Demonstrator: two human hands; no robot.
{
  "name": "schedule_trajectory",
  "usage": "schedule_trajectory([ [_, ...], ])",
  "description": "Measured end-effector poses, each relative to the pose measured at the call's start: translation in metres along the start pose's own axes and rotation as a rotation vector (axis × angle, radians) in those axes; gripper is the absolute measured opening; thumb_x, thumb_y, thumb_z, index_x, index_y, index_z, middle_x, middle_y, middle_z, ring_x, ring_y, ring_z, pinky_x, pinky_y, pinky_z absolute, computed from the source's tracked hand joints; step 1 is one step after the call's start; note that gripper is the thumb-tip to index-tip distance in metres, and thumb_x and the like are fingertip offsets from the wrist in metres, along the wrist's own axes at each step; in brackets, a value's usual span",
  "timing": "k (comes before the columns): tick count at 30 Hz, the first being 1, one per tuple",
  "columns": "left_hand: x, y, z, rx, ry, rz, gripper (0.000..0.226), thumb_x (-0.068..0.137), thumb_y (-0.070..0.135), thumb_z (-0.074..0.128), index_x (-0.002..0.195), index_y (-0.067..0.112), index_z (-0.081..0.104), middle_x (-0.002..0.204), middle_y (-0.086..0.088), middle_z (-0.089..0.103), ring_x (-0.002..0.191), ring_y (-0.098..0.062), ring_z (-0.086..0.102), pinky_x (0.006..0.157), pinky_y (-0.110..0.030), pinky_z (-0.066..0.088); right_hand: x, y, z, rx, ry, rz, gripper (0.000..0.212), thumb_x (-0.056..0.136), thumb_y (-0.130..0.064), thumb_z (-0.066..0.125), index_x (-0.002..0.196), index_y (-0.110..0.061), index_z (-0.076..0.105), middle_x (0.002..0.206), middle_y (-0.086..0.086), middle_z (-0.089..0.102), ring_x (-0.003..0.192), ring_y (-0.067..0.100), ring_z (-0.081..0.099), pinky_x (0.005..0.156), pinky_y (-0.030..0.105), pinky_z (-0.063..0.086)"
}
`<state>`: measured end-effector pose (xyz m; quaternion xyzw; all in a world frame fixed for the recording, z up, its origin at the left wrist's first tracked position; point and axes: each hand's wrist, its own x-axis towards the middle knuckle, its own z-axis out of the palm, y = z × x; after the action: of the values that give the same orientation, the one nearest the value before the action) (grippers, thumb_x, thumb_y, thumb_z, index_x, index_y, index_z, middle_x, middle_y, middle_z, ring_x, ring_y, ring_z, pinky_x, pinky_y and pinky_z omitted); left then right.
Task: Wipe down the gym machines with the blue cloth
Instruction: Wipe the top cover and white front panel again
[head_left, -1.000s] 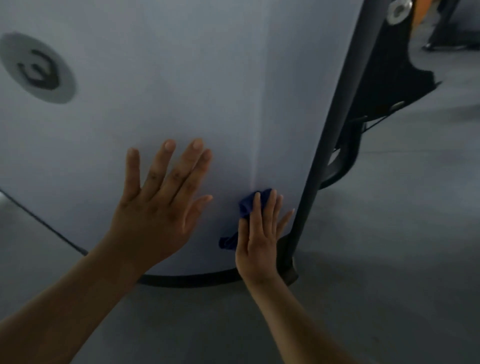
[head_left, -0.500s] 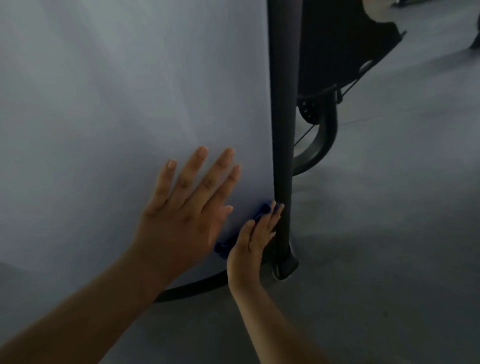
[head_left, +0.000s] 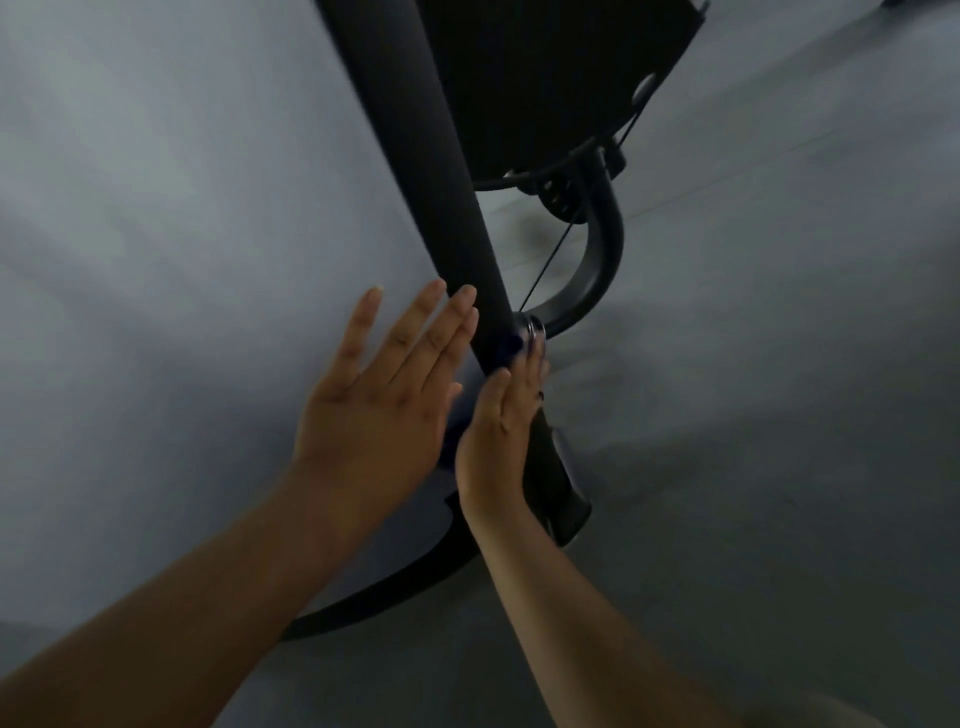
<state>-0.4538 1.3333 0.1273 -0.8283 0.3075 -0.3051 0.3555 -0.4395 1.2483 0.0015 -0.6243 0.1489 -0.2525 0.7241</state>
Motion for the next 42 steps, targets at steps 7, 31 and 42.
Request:
schedule_trajectory([
  [7, 0.002, -0.003, -0.006, 0.000, -0.012, -0.001, 0.077, 0.116, 0.038, 0.034, 0.174, 0.009, -0.007, 0.182, -0.011, -0.017, 0.169, -0.030, -0.010, 0.133, -0.061, -0.013, 0.004, 0.041, -0.009, 0.040, 0.065, 0.191, 0.050, 0.117, -0.053, 0.024, 0.166, -0.058, 0.015, 0.177, -0.026, 0.014, 0.165, 0.003, 0.009, 0.136, 0.053, 0.007],
  [31, 0.029, -0.061, -0.044, 0.071, 0.035, 0.001, 0.068, 0.119, 0.039, 0.021, 0.174, 0.010, -0.004, 0.183, -0.010, -0.009, 0.170, -0.025, -0.006, 0.135, -0.063, -0.002, 0.031, -0.072, 0.012, 0.204, 0.030, 0.035, 0.049, 0.117, -0.044, 0.032, 0.166, -0.042, 0.033, 0.171, -0.030, 0.029, 0.160, -0.007, 0.015, 0.135, 0.037, 0.012],
  [42, 0.052, -0.163, -0.103, 0.069, 0.190, -0.061, 0.067, 0.120, 0.043, 0.031, 0.176, 0.013, 0.010, 0.184, -0.007, 0.005, 0.170, -0.024, 0.009, 0.134, -0.061, 0.016, 0.070, -0.204, 0.040, 0.062, 0.036, -0.202, 0.048, 0.118, -0.041, 0.027, 0.166, -0.040, 0.035, 0.171, -0.025, 0.033, 0.162, -0.003, 0.016, 0.135, 0.037, 0.002],
])
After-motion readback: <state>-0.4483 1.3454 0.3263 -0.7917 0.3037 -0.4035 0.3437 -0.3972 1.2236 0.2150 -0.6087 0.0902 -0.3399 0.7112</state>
